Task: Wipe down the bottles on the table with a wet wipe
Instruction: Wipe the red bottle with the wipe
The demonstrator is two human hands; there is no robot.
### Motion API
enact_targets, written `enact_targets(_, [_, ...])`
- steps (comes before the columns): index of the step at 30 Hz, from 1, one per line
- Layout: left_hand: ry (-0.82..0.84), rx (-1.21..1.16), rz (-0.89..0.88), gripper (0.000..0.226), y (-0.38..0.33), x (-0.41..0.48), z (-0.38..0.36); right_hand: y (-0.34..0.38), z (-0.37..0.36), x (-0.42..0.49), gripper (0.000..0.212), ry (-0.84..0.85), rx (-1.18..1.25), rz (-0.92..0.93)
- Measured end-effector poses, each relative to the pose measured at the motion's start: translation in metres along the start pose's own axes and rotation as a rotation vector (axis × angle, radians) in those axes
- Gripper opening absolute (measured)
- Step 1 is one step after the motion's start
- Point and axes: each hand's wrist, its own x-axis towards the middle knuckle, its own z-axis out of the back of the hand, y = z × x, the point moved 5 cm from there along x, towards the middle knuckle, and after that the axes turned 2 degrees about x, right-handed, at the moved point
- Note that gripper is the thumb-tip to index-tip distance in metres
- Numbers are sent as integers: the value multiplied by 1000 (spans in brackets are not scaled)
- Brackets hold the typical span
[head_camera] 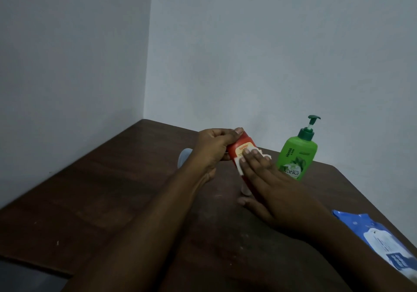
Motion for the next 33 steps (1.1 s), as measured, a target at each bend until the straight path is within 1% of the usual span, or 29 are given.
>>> enact_targets(2, [36,-13,12,23,2,-1,-3,-2,1,12,86,-8,101,-28])
enact_targets(5, [74,-61,17,21,0,-2,-2,-1,7,27,86,-88,194,-44])
enact_targets(10, [70,-51,5,22,-2,-2,0,-17,16,31,91,-94,540,-252])
enact_targets(12, [72,-46,-22,22,-3,-3,-1,-29,22,26,89,-108,624,-326])
enact_targets(15, [32,-98,-10,19,-6,-3,2,-36,24,9,83,-109,675,-319])
enact_targets(19, [-49,-178,29,14,-11,0,13,-21,13,-25,69,-46,767,-275])
enact_targets(22, [-64,-194,37,14,-13,0,15,-14,6,-45,73,-57,734,-302])
enact_targets(24, [-57,-196,32,13,-12,-1,11,-16,4,-51,72,-60,727,-332])
enact_targets(26, [-35,-191,29,13,-9,-1,6,-17,6,-47,73,-79,682,-308])
enact_targets(28, [-1,-169,24,13,-6,-2,1,-17,8,-35,88,-89,641,-271])
enact_targets(30, [51,-149,13,15,-4,-5,-5,-19,14,-22,98,-112,662,-289])
enact_targets(31, [72,-146,5,16,-4,-6,-7,-22,16,-16,94,-128,699,-319])
enact_targets(33, [108,-139,-29,16,-6,-9,-8,-27,17,-6,78,-183,823,-390])
